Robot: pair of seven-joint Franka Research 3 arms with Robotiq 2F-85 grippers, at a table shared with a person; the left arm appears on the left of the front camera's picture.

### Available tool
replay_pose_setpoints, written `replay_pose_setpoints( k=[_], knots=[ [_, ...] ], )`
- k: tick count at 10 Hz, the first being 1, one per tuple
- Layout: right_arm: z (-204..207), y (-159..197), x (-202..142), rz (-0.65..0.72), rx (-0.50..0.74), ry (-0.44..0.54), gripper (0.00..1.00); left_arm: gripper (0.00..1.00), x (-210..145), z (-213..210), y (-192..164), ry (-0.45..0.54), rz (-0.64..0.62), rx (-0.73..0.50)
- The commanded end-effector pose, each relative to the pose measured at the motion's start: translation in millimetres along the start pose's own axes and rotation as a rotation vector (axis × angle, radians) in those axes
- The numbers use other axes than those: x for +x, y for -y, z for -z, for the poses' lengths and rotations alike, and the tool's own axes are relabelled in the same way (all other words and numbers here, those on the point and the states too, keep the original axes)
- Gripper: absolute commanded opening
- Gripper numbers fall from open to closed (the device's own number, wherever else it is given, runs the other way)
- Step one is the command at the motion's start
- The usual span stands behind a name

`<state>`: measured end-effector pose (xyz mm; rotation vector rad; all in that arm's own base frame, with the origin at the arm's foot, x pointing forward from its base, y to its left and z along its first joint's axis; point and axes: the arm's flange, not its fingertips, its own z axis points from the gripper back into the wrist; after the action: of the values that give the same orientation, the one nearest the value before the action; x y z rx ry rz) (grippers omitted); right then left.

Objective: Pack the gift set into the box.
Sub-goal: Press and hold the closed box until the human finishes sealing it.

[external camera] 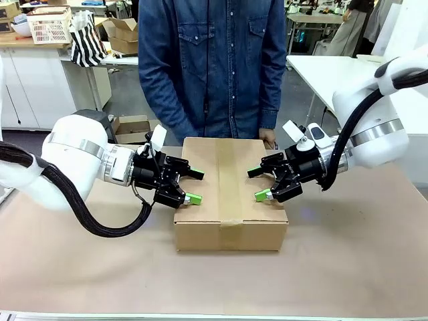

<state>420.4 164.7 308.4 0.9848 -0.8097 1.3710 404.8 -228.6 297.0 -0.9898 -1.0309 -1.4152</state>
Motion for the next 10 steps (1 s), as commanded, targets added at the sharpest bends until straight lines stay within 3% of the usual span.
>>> replay_pose_setpoints(
  k=[1,10],
  knots=[
    [-0.9,-0.9,0.0,0.025,-0.001,-0.002,1.0,1.0,0.1,-0.7,1.0,-0.002,0.004,-0.007],
    [-0.9,-0.9,0.0,0.025,-0.001,-0.002,1.0,1.0,0.1,-0.7,1.0,-0.002,0.004,-0.007]
  ],
)
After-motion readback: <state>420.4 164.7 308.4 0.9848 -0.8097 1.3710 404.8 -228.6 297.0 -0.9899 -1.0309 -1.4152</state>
